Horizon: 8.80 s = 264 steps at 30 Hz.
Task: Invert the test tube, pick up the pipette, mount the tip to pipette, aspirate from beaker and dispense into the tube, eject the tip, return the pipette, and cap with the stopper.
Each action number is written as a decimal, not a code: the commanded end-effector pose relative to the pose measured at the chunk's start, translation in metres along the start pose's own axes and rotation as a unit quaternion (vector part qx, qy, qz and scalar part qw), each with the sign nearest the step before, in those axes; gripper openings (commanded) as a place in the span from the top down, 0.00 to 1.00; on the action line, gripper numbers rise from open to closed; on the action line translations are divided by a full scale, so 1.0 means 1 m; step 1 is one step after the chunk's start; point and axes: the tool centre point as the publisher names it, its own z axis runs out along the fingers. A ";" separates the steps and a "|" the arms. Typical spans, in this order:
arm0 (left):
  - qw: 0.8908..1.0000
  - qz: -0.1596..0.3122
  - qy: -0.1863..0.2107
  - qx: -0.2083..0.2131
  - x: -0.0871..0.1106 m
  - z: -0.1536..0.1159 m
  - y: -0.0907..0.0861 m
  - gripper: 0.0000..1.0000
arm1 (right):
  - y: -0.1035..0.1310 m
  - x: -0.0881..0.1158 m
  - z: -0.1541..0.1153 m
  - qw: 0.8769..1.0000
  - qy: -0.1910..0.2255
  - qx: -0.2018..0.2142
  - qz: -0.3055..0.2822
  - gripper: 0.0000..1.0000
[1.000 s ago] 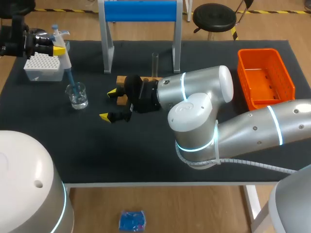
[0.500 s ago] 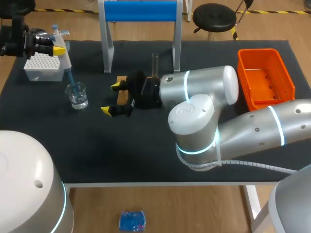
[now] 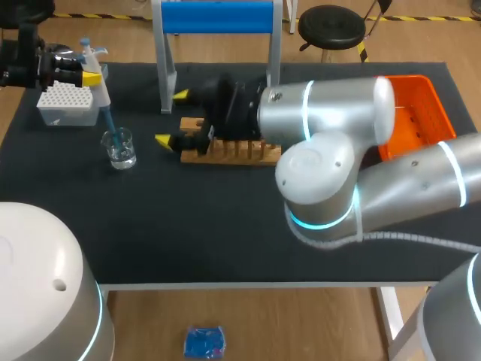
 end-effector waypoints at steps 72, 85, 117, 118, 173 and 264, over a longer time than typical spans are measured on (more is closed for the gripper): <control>1.000 0.000 0.001 0.000 -0.001 -0.001 0.000 1.00 | 0.106 -0.120 0.128 0.975 0.213 0.062 0.025 1.00; 1.000 0.000 0.001 0.000 -0.001 -0.001 0.000 1.00 | 0.121 -0.119 0.146 0.975 0.215 0.051 0.031 1.00; 1.000 0.000 0.001 0.000 -0.001 -0.001 0.000 1.00 | 0.114 -0.108 0.168 0.971 0.226 0.052 0.063 1.00; 1.000 0.000 0.001 0.000 -0.001 -0.001 0.000 1.00 | 0.114 -0.108 0.168 0.971 0.226 0.051 0.063 1.00; 1.000 0.000 0.001 0.000 -0.001 -0.001 0.000 1.00 | 0.077 -0.106 0.182 0.966 0.235 0.076 0.080 1.00; 1.000 0.000 0.001 0.000 -0.001 -0.001 0.000 1.00 | -0.082 -0.169 -0.170 0.986 0.153 0.060 0.020 0.00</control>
